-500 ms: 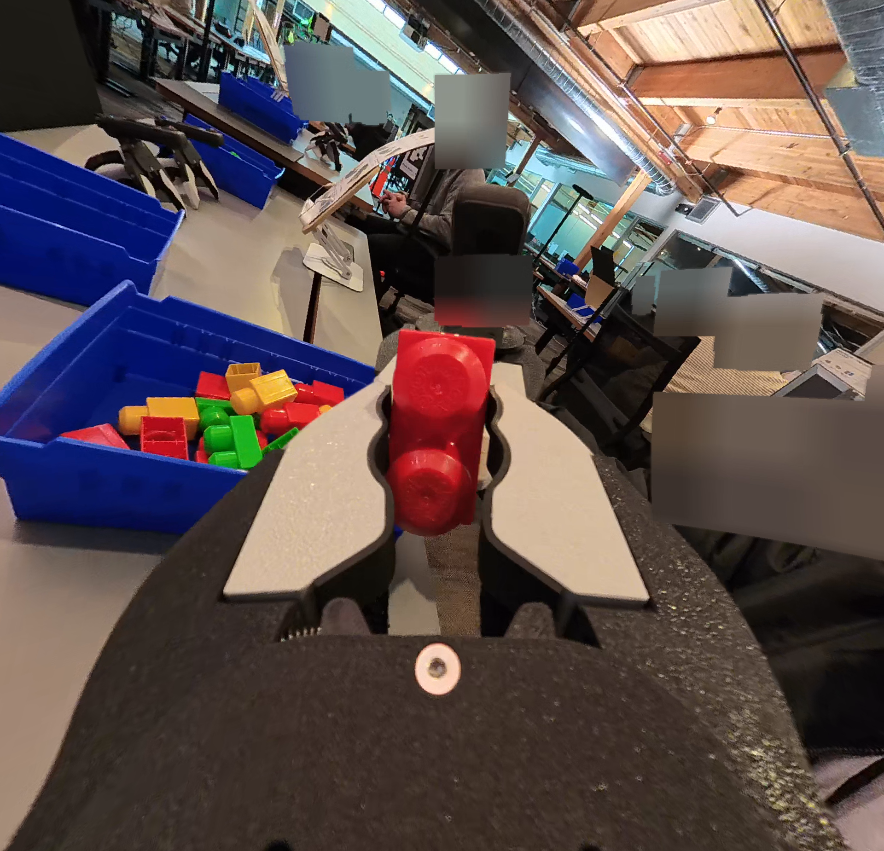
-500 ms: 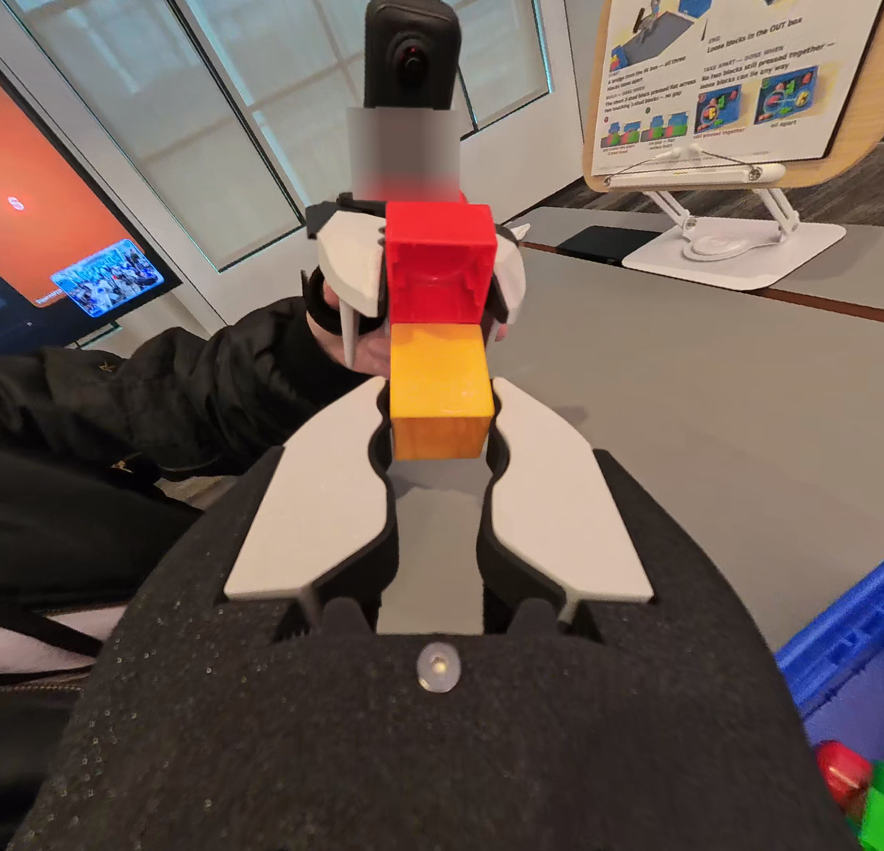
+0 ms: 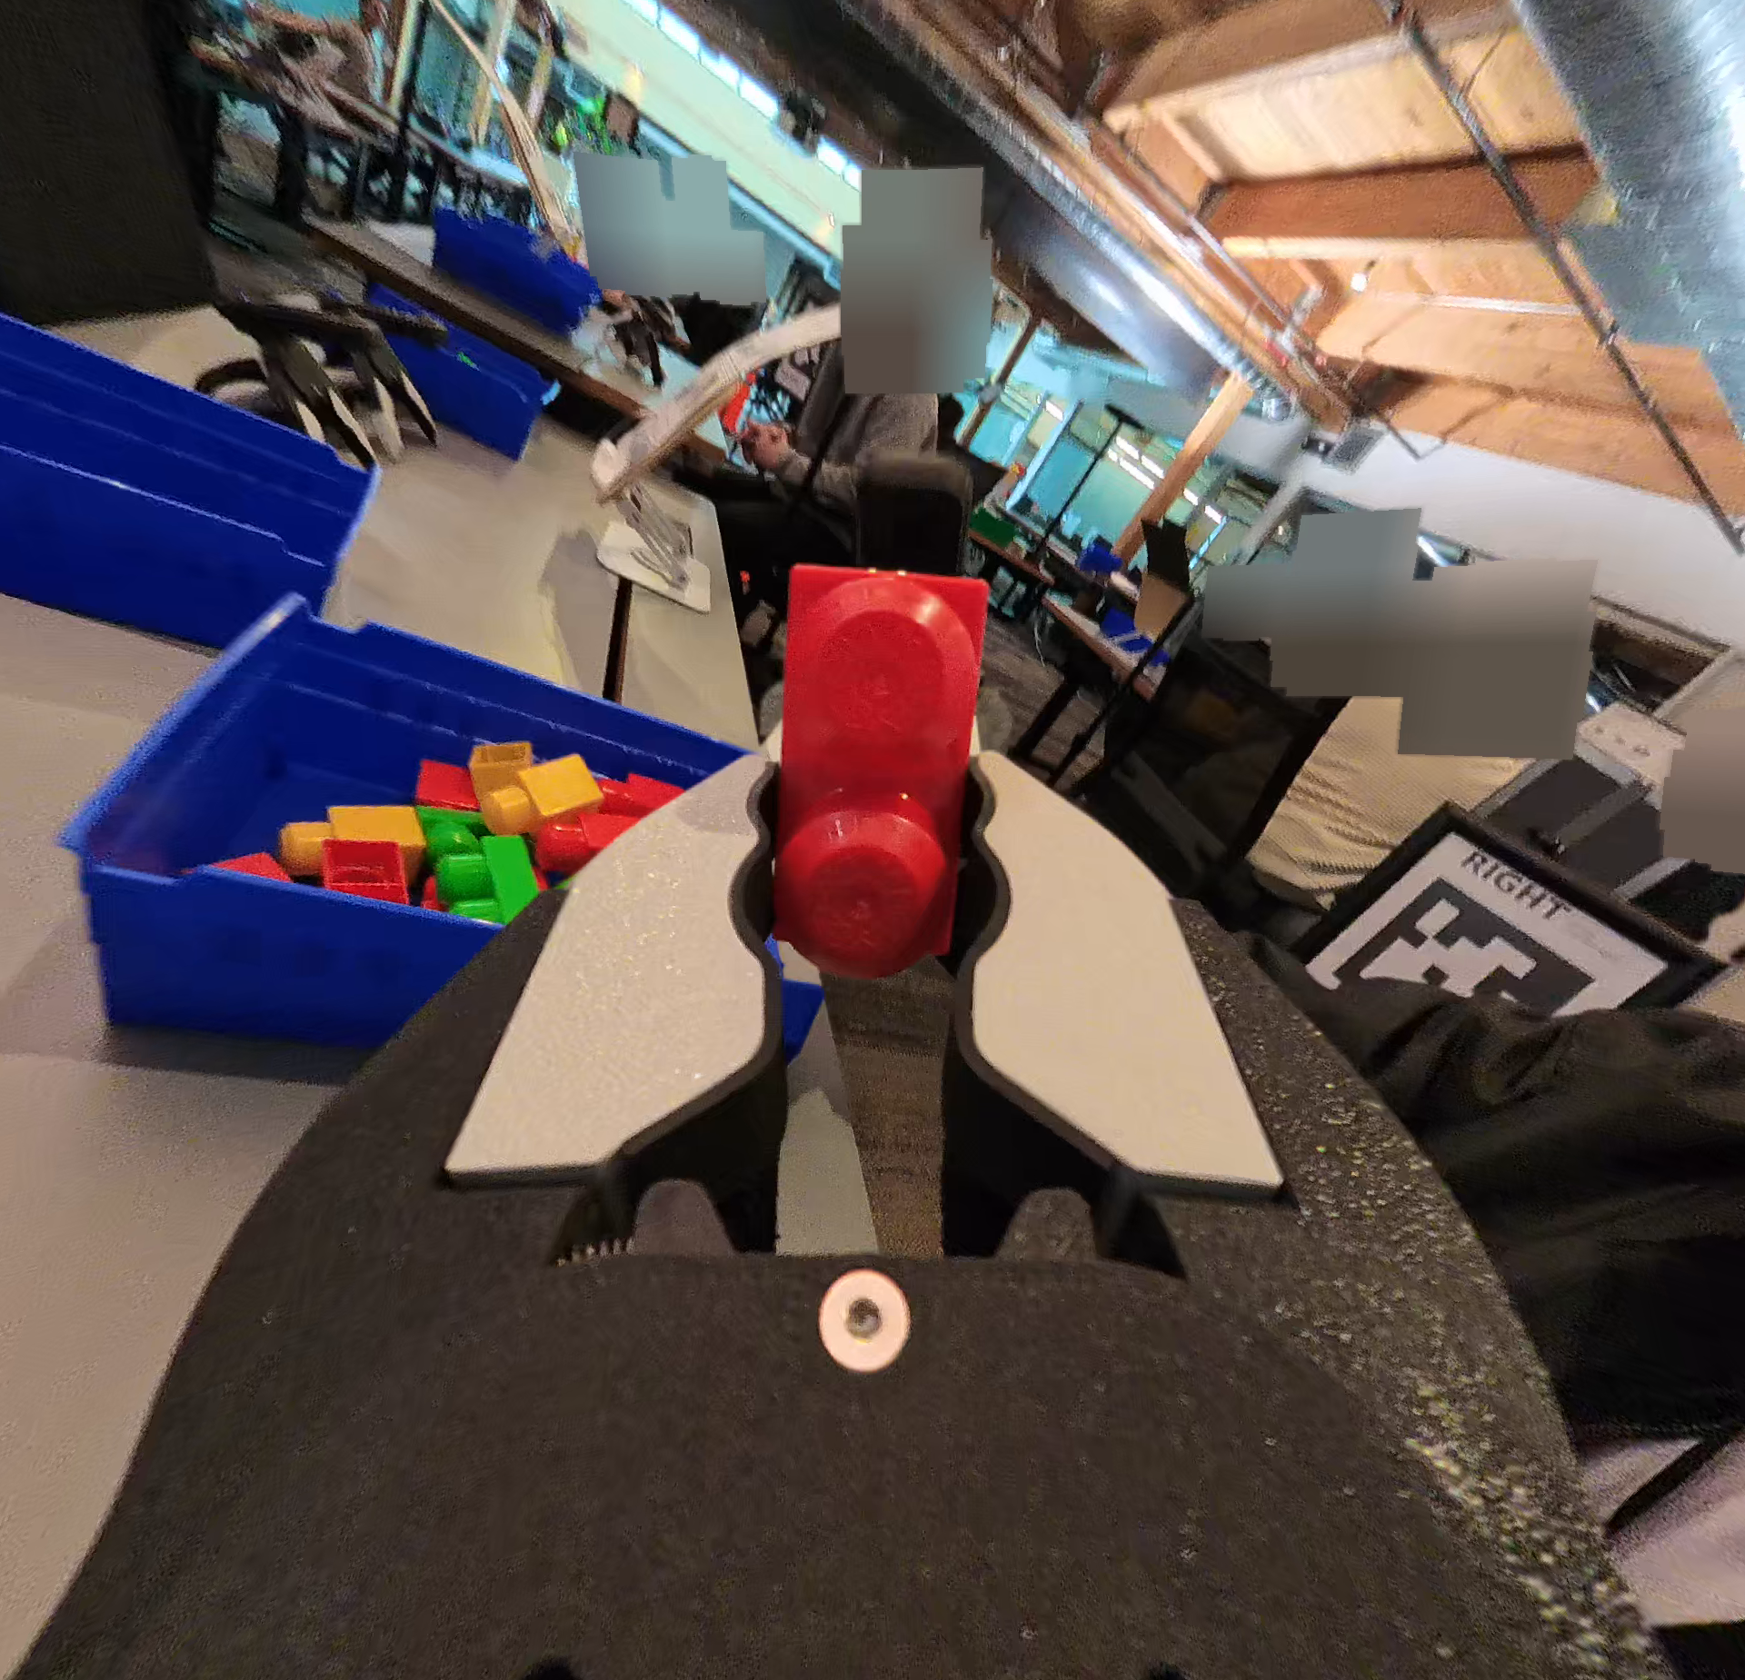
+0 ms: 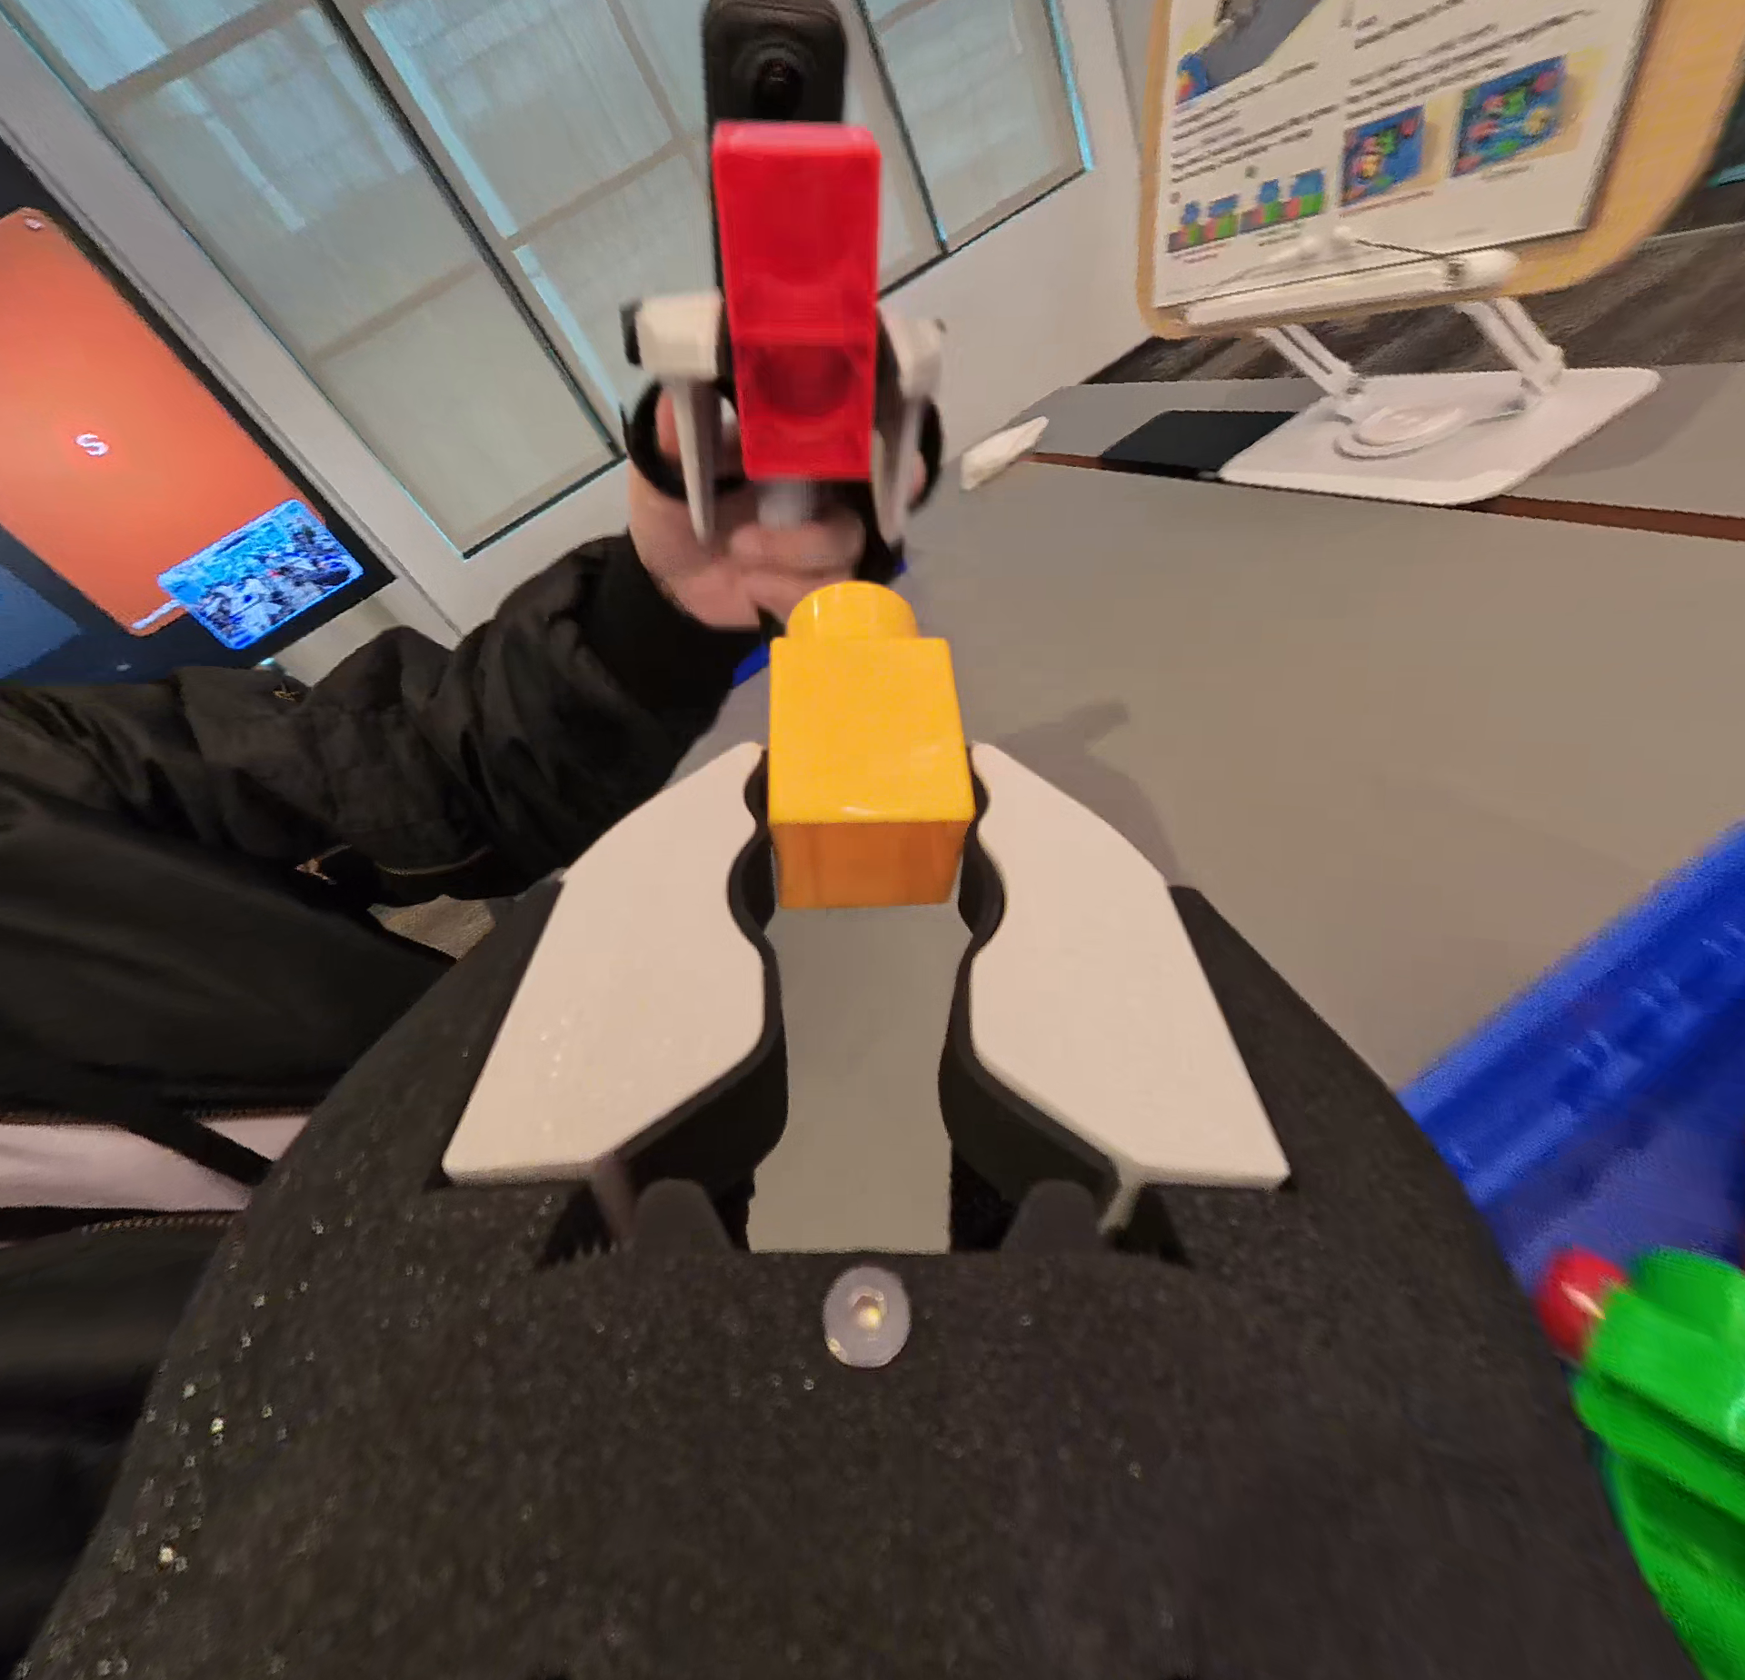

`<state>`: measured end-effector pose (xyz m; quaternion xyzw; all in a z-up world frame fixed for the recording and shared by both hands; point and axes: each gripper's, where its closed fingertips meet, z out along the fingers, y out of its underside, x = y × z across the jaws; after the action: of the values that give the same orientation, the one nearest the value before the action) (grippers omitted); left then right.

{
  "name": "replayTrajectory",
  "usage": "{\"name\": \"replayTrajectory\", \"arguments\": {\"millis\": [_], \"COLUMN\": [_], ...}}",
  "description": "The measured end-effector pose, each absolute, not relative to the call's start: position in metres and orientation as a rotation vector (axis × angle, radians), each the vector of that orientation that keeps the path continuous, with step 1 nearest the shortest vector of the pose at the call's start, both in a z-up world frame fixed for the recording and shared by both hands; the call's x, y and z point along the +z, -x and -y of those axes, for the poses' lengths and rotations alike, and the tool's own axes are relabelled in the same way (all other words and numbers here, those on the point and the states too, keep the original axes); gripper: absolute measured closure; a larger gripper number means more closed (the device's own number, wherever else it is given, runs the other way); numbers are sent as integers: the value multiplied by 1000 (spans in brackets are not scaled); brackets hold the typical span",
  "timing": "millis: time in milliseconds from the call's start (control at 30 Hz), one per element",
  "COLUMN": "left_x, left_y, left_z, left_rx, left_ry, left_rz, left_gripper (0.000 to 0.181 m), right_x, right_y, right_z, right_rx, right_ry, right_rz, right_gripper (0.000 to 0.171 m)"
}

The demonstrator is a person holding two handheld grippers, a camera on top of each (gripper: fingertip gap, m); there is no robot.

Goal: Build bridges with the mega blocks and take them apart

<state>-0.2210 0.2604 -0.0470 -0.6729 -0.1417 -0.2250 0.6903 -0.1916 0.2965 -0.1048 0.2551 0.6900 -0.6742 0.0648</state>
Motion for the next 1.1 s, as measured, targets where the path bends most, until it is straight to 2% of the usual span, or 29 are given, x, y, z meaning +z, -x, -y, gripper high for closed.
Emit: {"name": "replayTrajectory", "arguments": {"millis": [100,267,333,500,600,733,867,933,1067,1100], "left_x": [-52,-86,-92,-117,-124,-129,-140,-143,-144,-145], "left_y": [227,212,207,215,230,239,237,236,238,240], "left_z": [-238,-240,-247,-265,-275,-291,-301,-305,-302,-298], "left_rx": [-471,-444,-461,-181,119,351,452,463,493,504], "left_ry": [1594,1771,1786,1959,2053,2094,2149,2159,2170,2175], "left_rz": [306,291,288,220,157,122,84,77,95,117], "left_gripper": [145,144,144,144,144,144,144,144,144,137], "right_x": [-123,-186,-195,-150,-126,-115,-112,-118,-118,-117], "right_y": [212,258,267,250,224,223,231,230,230,233], "right_z": [-358,-466,-479,-435,-372,-326,-301,-292,-292,-299], "right_rx": [-2067,-1799,-1780,-1991,-1934,-1867,-1804,-1728,-1717,-1743], "right_ry": [-1027,-1660,-1760,-1560,-1347,-1366,-1376,-1358,-1328,-1341], "right_rz": [-2164,-2208,-2163,-2042,-1987,-2058,-2020,-2032,-2021,-2017], "right_gripper": [135,134,105,109,102,86,95,122,125,125]}}
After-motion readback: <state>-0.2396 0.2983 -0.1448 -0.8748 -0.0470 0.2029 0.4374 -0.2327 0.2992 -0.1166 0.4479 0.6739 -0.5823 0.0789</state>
